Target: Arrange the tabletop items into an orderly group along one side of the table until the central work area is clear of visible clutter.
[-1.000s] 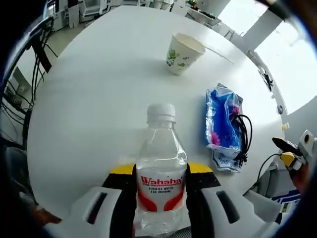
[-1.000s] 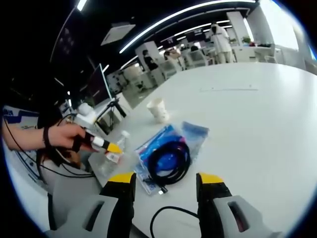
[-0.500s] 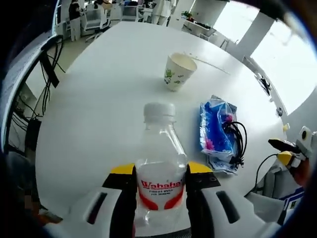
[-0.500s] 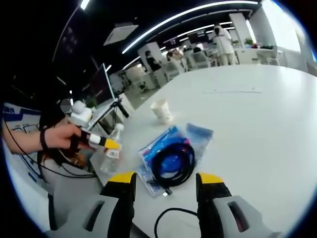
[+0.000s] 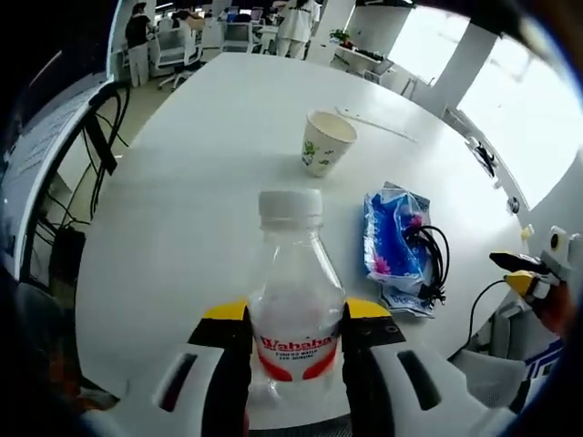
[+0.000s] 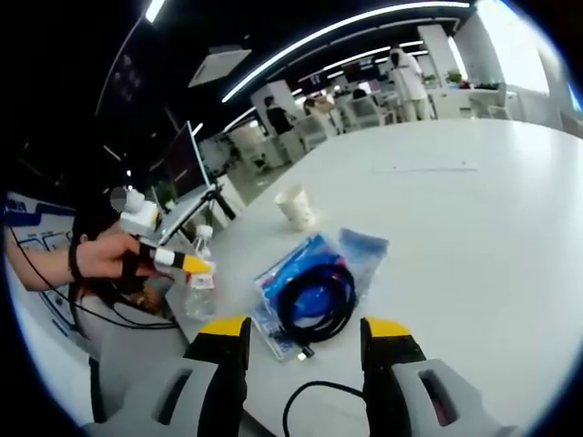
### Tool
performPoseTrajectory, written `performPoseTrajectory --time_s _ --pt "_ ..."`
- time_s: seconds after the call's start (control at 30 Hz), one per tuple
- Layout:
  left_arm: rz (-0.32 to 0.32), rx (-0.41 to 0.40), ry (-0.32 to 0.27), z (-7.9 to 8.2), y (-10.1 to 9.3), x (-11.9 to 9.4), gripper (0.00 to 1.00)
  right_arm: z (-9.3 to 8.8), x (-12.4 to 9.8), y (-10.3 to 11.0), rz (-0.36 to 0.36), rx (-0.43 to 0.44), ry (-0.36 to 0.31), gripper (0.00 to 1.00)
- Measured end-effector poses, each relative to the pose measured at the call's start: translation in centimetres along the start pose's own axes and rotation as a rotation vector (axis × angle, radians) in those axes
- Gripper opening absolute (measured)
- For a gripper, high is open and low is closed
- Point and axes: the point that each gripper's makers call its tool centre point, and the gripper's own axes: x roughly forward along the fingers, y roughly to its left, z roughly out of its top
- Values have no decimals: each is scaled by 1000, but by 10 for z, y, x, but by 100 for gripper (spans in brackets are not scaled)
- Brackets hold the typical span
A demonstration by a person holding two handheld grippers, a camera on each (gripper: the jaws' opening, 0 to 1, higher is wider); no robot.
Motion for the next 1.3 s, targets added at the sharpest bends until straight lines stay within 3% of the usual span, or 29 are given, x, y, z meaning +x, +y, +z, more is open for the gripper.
performPoseTrajectory --time_s 0.3,0.9,1.3 --pt "6 27 -50 3 -1 -11 37 3 3 2 8 -10 7 49" --pt "44 169 -150 -13 -7 -31 37 1 6 5 19 -16 24 49" --pt "57 254 -150 -26 -13 -39 37 -2 13 10 34 -23 47 49"
